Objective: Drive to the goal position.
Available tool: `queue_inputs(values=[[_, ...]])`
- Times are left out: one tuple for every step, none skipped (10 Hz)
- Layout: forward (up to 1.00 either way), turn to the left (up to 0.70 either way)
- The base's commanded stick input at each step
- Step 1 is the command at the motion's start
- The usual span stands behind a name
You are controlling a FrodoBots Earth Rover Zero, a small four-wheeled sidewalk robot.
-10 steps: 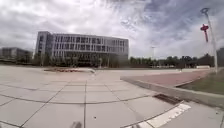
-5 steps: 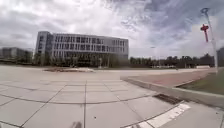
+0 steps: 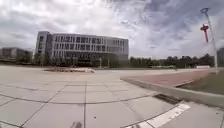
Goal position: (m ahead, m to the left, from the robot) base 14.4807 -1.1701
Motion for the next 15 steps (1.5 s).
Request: queue_inputs(values=[[0.06,0.0],[0.06,0.0],[0.06,0.0],[0.06,0.0],[0.06,0.0],[0.06,0.0],[0.06,0.0],[0.06,0.0],[0.06,0.0],[0.06,0.0],[0.06,0.0],[0.07,0.0],[0.07,0.0],[0.07,0.0],[0.07,0.0]])
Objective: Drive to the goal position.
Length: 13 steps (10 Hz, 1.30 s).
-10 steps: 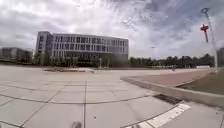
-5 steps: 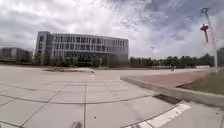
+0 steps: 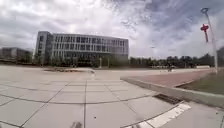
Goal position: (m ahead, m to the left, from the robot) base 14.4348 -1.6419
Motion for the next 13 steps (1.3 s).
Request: queue_inputs(values=[[0.07,0.0],[0.18,0.0],[0.54,0.0],[0.7,0.0],[0.7,0.0],[0.7,0.0],[0.7,0.0],[0.7,0.0],[0.7,0.0],[0.7,0.0],[0.7,0.0],[0.7,0.0],[0.7,0.0]])
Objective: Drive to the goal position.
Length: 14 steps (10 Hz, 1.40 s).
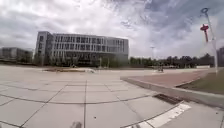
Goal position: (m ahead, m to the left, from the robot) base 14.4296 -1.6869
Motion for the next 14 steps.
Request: queue_inputs(values=[[0.7,0.0],[0.7,0.0],[0.59,0.0],[0.24,0.0],[0.04,0.0],[-0.5,0.0],[-0.24,0.0],[0.17,0.0],[0.12,0.0],[0.7,0.0],[0.7,0.0],[0.7,0.0],[0.7,0.0],[0.7,0.0]])
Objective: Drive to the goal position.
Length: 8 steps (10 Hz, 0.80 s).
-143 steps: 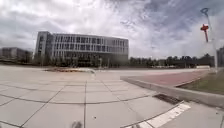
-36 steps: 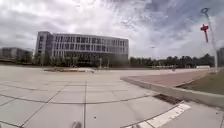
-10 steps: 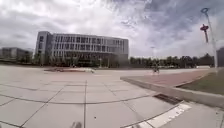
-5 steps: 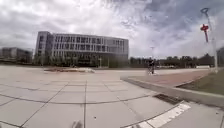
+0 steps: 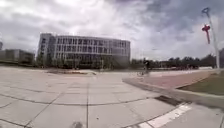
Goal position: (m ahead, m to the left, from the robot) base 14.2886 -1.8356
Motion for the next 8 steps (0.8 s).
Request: queue_inputs(values=[[0.7,0.0],[0.7,0.0],[0.7,0.0],[0.7,0.0],[0.7,0.0],[0.7,0.0],[0.7,0.01],[0.7,0.04]])
